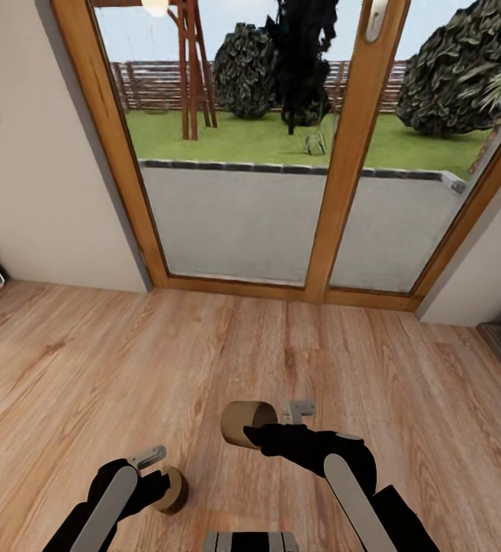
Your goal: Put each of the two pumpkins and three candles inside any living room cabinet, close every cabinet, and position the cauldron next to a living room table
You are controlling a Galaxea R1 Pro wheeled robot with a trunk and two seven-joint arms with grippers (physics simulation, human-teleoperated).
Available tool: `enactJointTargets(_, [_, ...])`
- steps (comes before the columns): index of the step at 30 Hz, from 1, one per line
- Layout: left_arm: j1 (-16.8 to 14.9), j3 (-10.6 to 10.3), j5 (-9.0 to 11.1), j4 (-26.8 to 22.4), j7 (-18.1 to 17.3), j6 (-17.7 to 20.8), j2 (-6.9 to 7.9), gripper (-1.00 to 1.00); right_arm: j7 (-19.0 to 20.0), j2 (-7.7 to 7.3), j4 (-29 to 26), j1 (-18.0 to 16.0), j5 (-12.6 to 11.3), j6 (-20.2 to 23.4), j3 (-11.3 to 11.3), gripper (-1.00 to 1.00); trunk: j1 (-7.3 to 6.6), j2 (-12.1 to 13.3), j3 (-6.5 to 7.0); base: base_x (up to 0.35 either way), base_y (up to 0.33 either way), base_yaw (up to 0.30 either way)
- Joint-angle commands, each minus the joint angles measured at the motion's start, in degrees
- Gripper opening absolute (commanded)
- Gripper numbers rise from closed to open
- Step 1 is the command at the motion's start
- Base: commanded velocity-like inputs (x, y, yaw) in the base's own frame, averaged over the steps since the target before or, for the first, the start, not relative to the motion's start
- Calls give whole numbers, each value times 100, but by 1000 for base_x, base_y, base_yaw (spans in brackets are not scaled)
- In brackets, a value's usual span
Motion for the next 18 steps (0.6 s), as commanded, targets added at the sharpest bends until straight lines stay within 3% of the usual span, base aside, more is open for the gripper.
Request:
enactJointTargets(1, [-4,-16,55,-6,60,0,3,100,-55,-2,-7,-2,-65,9,7,-100,1,-4,-27,0,0,0])
enactJointTargets(11, [-4,-17,55,-7,59,0,4,100,67,-9,-14,-6,-70,30,6,-100,27,-17,-249,0,0,0])
enactJointTargets(12, [-4,-17,55,-7,59,0,5,100,206,-10,-14,-6,-71,32,5,-100,29,-18,-271,0,0,0])
enactJointTargets(16, [-4,-17,55,-6,52,0,5,100,1626,-18,-15,-2,-66,11,-147,-100,40,-24,-360,0,0,0])
enactJointTargets(18, [-4,-17,55,-6,51,0,0,100,2027,-18,-15,4,-56,3,-243,-100,45,-26,-404,0,0,0])
